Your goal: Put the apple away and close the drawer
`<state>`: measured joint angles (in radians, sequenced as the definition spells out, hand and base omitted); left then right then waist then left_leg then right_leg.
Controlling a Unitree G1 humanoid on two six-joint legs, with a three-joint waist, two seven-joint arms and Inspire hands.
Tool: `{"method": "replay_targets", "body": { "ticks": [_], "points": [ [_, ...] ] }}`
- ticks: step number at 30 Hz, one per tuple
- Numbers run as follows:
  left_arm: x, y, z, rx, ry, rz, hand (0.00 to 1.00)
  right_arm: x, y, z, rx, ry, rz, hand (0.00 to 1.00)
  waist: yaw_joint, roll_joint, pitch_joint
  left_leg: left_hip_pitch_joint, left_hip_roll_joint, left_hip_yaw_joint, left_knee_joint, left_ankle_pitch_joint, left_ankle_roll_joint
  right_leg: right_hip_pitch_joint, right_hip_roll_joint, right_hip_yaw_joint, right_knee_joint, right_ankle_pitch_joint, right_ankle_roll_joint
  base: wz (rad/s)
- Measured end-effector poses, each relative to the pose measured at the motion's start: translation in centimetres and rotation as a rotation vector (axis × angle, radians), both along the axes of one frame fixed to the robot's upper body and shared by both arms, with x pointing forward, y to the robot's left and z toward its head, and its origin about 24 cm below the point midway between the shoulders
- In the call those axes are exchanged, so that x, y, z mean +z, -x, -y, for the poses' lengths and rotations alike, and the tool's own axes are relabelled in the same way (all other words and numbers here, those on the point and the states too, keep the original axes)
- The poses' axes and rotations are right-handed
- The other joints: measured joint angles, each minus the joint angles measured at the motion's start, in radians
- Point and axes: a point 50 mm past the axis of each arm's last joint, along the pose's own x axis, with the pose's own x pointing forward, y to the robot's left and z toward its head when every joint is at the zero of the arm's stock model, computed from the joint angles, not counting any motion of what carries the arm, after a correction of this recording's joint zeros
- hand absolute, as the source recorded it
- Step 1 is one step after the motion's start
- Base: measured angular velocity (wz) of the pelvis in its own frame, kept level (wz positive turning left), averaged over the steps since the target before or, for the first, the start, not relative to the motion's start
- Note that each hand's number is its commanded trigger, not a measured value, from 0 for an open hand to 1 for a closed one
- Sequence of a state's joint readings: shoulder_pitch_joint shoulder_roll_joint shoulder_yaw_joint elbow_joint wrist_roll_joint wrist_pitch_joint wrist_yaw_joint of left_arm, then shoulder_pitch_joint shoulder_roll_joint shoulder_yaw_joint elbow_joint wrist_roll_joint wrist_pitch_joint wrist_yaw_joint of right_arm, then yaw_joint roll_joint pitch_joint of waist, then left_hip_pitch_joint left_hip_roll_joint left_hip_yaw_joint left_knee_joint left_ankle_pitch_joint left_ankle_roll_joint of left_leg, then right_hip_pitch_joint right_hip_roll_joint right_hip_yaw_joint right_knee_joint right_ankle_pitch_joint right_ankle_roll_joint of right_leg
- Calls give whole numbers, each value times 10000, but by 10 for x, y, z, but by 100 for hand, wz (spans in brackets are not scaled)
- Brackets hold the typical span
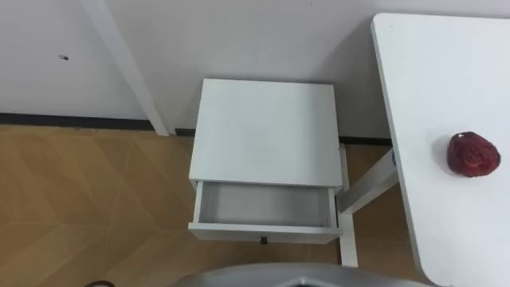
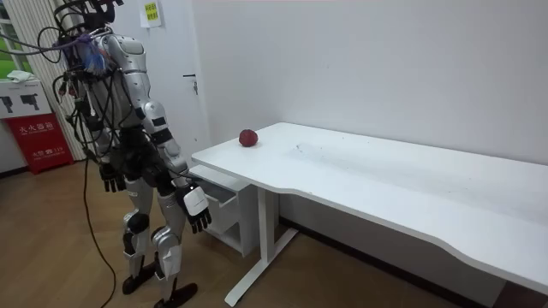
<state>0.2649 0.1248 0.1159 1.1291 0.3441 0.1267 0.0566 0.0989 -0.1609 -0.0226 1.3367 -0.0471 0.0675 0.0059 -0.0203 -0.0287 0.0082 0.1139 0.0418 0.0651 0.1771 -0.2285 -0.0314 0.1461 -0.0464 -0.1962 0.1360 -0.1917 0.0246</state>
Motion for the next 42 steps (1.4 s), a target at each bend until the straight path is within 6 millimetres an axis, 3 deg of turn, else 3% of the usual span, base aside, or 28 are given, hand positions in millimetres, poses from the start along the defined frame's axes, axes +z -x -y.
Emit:
{"method": "replay_targets", "body": {
  "ticks": [5, 10, 16, 17, 18, 19, 23, 27, 34, 42],
  "points": [
    [0, -1, -1, 8, -25, 34, 0, 0, 0, -1, -28, -88, 9, 0, 31, -86, -13, 10, -7, 17, 12, 0, 0, -17, 1, 45, -4, -7, 9, 0],
    [1, -11, -3, 8, -312, 330, 0, 0, 3, 0, -1775, 9, 376, 0, -5, -116, -21, 8, -6, 80, 28, 0, 0, -22, -1, 72, -8, -6, 8, 0],
    [4, -14, -14, 1015, -875, 754, 0, 0, 16, 1, -7609, -134, 1412, 0, -247, -8, -66, 19, 1, 153, -14, 0, 0, -3, -5, 51, 23, -3, 9, 1],
    [5, -12, -16, 1195, -1062, 789, 0, 1, 21, 3, -9210, -125, 1724, 0, -354, -45, -43, 24, 1, 153, -33, 0, 0, -8, -5, 62, 32, -3, 9, 0],
    [5, -11, -18, 1493, -1228, 851, 0, 2, 26, 6, -10734, -6, 1976, 0, -449, 19, -77, 26, 1, 185, -50, 0, 0, -42, -4, 92, 54, -3, 9, -4],
    [6, -10, -19, 1608, -1291, 875, 0, 2, 28, 7, -11370, 88, 2059, 0, -531, 13, -74, 32, 2, 199, -61, 0, 0, -48, -4, 100, 63, -3, 9, -7],
    [8, -7, -24, 1961, -1547, 1007, 0, 5, 44, 15, -15366, 616, 2651, 0, -814, 26, -63, 157, 33, 494, -90, -2, 4, -83, 4, 294, 170, -3, 9, -16],
    [8, -8, -27, 2112, -1639, 1205, 0, 11, 36, 30, -18219, 959, 3753, 0, -1170, 9, -75, 175, 49, 730, -119, -17, 30, -282, 3, 484, 338, -4, 10, -15],
    [10, -1, -31, 2271, -1843, 1156, 0, 20, 23, 50, -20364, 1602, 4533, 0, -1361, -84, -187, 189, 52, 1016, -109, -13, 34, -419, 5, 731, 450, -5, 17, -11],
    [17, -12, -44, 2003, -2182, 1786, 0, 44, -13, 81, -21261, 1703, 6212, 0, -1416, -286, -122, 137, 59, 1286, -95, -9, 42, -601, -1, 924, 519, -5, 33, -5]
  ]
}}
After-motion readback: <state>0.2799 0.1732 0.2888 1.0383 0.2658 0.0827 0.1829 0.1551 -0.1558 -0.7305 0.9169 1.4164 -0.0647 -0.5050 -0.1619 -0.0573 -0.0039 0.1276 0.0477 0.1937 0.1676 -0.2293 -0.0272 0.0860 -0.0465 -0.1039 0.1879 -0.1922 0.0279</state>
